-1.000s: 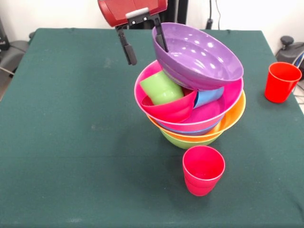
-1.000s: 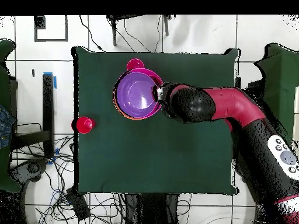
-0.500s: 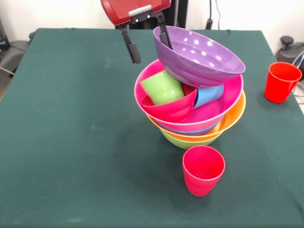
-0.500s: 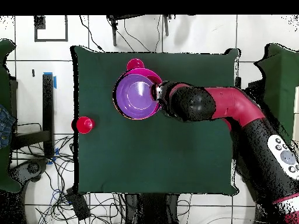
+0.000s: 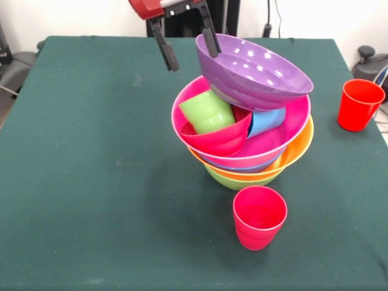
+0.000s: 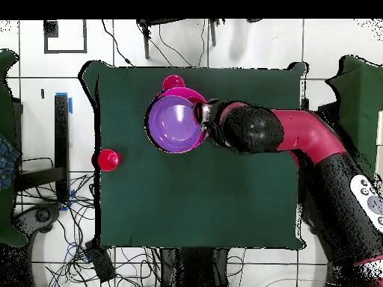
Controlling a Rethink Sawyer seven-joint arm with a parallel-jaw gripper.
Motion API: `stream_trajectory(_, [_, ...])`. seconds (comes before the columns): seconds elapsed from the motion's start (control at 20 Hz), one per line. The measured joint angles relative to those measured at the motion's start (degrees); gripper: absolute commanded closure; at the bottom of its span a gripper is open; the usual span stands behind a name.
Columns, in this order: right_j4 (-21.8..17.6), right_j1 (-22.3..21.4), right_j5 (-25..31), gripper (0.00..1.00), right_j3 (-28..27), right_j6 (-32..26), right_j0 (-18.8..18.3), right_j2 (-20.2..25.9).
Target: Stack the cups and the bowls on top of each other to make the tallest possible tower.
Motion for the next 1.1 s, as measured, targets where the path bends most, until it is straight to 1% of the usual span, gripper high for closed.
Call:
stream_trajectory(0.2, [2.27,-1.48,0.01,0.0,-0.52,0.0,-0.36,-0.02])
stream_trajectory(0.5, [4.51,-3.1,0.01,0.0,-1.17,0.0,-0.41,-0.06])
stream_trajectory(0.75, [5.31,-4.98,0.01,0.0,-1.17,0.0,-0.12,-0.14])
stream_trajectory(0.9, [5.31,-6.14,0.02,0.0,-1.23,0.0,0.54,-0.31])
stream_trajectory(0.95, [5.32,-7.02,0.02,0.0,-1.44,0.0,1.61,-0.84])
stream_trajectory(1.05, [5.32,-7.55,0.01,0.0,-1.54,0.0,2.39,-1.33])
stream_trajectory(1.1, [5.63,-8.33,0.02,0.0,-1.58,0.06,3.76,-2.12])
